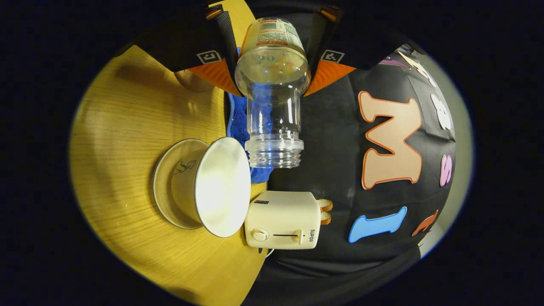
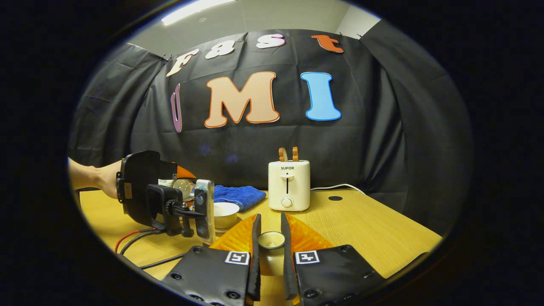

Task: Open the teacup lid with one hand, grasp the water bottle and pour water into the teacup with the other hand; after pouring, place the water bottle on the coaster and then close the teacup lid.

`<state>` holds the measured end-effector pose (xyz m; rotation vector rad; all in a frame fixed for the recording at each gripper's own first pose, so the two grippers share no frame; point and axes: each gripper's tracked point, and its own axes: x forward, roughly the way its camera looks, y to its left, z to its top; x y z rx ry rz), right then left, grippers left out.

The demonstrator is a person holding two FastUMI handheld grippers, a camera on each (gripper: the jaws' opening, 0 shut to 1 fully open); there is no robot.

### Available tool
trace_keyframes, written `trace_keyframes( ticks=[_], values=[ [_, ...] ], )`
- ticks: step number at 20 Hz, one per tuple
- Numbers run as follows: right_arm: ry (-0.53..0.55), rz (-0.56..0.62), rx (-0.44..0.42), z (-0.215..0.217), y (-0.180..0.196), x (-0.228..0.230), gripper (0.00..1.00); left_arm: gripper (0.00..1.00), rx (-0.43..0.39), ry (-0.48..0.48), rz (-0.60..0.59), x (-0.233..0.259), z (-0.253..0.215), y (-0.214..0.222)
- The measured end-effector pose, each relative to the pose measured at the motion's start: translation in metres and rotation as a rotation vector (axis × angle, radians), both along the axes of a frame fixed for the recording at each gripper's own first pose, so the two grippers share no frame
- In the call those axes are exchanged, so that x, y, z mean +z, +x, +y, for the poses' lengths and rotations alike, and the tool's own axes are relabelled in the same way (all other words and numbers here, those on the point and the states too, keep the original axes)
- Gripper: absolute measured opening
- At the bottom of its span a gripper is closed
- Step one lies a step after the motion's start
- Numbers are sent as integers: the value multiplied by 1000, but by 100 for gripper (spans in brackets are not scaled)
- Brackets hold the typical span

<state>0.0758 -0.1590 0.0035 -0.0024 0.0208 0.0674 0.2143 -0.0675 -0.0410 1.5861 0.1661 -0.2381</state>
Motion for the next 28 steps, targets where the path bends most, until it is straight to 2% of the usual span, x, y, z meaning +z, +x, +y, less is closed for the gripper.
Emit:
trace_keyframes(
  ticks=[7,9,13,17,21,25,28],
  values=[
    [0,1,5,1,0,1,25,70,4,110,28,-1,5,5],
    [0,2,6,1,0,1,24,67,1,139,26,2,5,5],
    [-1,2,6,1,0,1,25,69,-17,163,17,3,0,3],
    [0,2,7,1,-1,1,25,69,-49,239,3,10,-14,-2],
    [0,3,11,1,0,0,25,69,-66,282,-6,22,-25,4],
    [0,2,12,2,-1,0,25,69,-56,286,13,19,-20,7],
    [0,2,13,1,0,1,25,69,-47,325,26,14,-11,11]
  ],
)
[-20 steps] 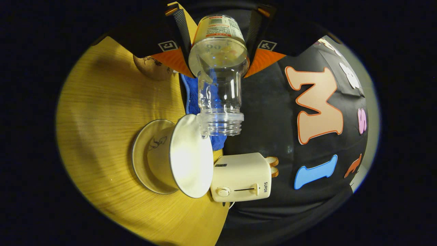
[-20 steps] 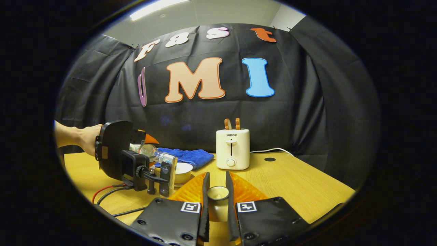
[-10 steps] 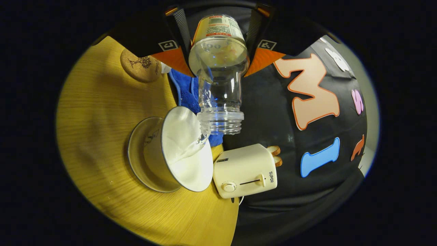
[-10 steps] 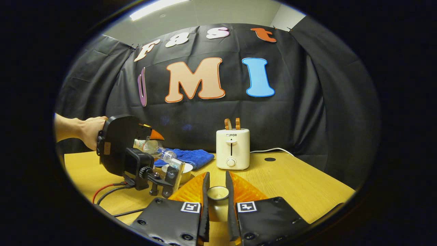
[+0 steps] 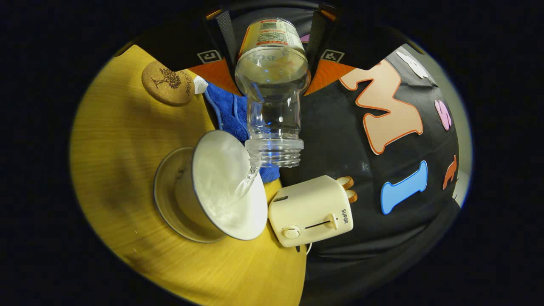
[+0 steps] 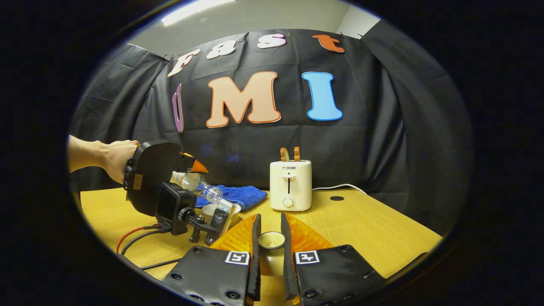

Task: Open the teacup lid with one hand, grasp the water bottle and pour water into the teacup with the other hand; after pouring, place the water bottle on the coaster and then close the teacup lid.

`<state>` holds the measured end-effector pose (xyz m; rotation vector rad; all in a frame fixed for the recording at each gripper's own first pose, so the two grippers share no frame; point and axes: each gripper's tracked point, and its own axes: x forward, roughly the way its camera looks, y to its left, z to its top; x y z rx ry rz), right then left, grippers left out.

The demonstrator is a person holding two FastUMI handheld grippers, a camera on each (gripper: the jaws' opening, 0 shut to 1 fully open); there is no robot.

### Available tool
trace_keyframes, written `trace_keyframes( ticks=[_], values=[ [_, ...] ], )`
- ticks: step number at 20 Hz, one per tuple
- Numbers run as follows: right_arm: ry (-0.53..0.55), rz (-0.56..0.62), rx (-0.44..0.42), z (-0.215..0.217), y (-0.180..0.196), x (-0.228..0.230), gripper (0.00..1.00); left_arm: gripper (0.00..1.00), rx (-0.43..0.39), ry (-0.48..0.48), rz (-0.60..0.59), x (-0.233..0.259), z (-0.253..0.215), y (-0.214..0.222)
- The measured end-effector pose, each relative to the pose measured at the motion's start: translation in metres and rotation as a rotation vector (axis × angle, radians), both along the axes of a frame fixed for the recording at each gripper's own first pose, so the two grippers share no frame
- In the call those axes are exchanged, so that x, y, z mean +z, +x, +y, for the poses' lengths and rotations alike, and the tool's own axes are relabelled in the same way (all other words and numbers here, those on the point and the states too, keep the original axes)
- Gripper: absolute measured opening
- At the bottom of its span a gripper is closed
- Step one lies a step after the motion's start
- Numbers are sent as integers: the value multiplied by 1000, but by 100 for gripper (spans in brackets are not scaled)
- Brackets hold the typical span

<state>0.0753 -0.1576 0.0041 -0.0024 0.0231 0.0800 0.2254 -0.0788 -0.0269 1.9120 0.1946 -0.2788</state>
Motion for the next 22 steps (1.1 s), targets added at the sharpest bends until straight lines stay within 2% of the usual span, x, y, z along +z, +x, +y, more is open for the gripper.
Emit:
trace_keyframes(
  ticks=[22],
  values=[
    [0,-1,1,0,0,0,25,69,-44,113,-49,21,-6,3]
  ],
)
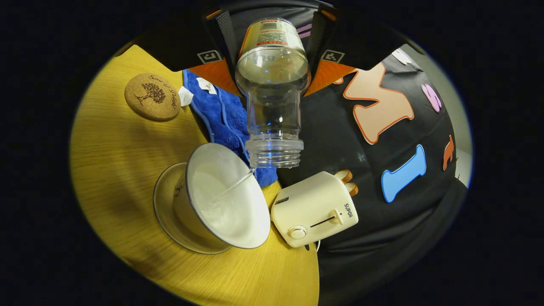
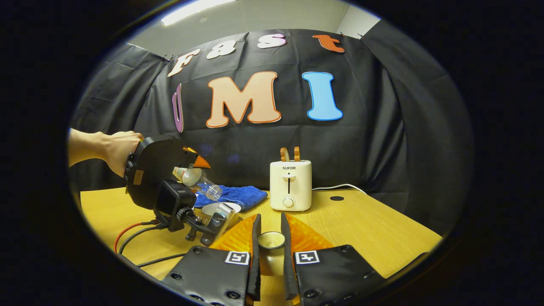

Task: Open the teacup lid with one hand, grasp the water bottle and pour water into the teacup with the other hand; after pouring, place the water bottle on the coaster and then close the teacup lid.

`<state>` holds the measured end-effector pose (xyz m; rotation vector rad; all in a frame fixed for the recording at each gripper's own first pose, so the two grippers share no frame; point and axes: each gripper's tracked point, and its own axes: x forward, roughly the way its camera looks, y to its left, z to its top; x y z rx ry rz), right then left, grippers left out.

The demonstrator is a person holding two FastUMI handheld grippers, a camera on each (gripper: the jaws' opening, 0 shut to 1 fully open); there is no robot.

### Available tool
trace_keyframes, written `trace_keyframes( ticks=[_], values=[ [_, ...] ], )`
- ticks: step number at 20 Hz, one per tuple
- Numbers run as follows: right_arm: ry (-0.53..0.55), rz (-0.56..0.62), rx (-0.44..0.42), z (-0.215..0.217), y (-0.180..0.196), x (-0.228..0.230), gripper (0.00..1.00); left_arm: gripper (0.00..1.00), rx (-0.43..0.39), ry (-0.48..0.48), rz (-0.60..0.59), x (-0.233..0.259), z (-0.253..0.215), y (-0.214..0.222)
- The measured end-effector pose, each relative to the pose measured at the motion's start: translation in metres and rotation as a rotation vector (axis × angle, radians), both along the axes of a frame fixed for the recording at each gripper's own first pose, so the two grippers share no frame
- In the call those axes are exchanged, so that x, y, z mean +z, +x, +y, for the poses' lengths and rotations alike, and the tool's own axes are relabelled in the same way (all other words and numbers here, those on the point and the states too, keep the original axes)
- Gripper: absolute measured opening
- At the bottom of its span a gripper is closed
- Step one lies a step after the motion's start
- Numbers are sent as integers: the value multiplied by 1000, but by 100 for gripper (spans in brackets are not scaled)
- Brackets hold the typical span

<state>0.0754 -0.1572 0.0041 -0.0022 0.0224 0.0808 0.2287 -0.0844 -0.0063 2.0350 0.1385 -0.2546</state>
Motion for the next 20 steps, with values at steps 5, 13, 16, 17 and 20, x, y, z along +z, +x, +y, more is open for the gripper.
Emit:
trace_keyframes(
  ticks=[5,13,16,17,20],
  values=[
    [0,0,0,0,0,-1,25,69,-10,35,-9,5,-1,0],
    [-2,1,-5,-1,1,-1,25,69,48,-292,88,-16,8,-2],
    [-2,1,-7,-1,1,-1,25,69,82,-543,139,-29,12,0],
    [-3,1,-9,-2,1,-1,24,69,89,-656,150,-29,14,-2],
    [-3,-3,-22,-5,2,0,25,68,99,-1111,147,-14,12,-1]
  ],
)
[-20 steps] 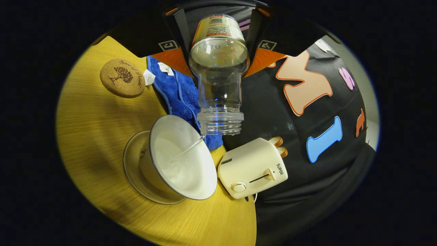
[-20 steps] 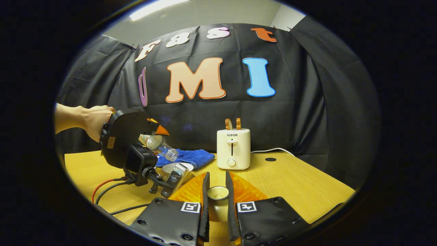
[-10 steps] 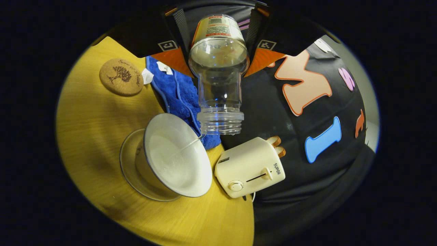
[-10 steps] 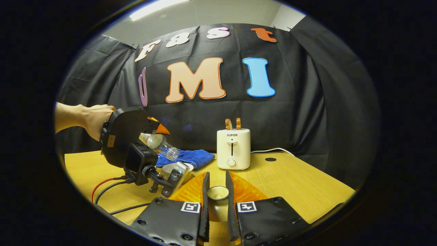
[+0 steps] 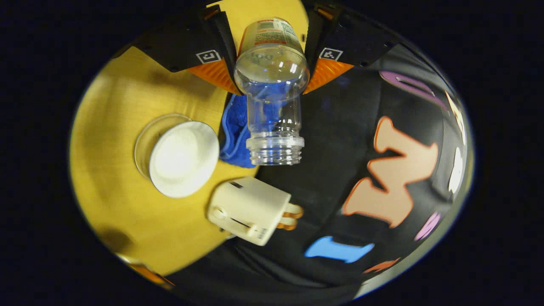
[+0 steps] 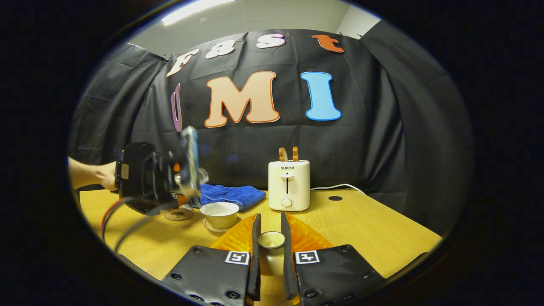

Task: Open the teacup lid with one hand, grasp the water bottle and pour water into the teacup with the other hand; after pouring, place the water bottle on the coaster and then close the teacup lid.

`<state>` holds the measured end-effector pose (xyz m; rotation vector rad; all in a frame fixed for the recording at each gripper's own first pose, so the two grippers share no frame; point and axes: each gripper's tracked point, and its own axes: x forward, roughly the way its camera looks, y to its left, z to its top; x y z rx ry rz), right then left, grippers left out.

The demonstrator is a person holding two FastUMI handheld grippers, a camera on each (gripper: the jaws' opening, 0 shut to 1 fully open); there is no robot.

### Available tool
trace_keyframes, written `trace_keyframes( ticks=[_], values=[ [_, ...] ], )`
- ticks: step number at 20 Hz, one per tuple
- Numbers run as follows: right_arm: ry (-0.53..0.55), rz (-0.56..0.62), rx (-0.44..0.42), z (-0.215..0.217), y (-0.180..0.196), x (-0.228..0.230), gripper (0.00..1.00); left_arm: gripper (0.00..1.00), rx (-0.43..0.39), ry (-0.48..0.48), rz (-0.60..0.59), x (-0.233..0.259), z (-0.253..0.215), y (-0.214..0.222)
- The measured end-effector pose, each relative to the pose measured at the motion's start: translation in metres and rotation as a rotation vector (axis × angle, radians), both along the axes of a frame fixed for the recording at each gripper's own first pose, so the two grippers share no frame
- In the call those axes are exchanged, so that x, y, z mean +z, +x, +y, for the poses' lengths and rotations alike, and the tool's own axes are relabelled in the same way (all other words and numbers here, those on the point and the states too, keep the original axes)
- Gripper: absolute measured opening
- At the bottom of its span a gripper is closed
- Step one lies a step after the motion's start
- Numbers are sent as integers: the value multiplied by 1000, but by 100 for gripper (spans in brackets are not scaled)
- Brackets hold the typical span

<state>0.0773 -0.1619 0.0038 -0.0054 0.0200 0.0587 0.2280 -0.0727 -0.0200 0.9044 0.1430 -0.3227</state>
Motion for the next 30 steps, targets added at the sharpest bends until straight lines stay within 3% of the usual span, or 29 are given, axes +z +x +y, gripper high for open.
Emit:
trace_keyframes(
  ticks=[3,5,6,16,30],
  values=[
    [-1,-1,-5,-1,-1,0,25,67,81,-491,-22,7,-3,13],
    [-1,-1,-6,-1,-1,0,25,68,122,-724,-51,8,-9,26],
    [-1,-1,-6,-1,-1,0,24,67,128,-791,-50,4,-11,29],
    [-1,-1,-6,-1,-1,0,24,69,202,-964,-85,-10,2,34],
    [-1,-2,-6,-1,-2,0,25,75,162,-911,-57,-21,0,32]
  ],
)
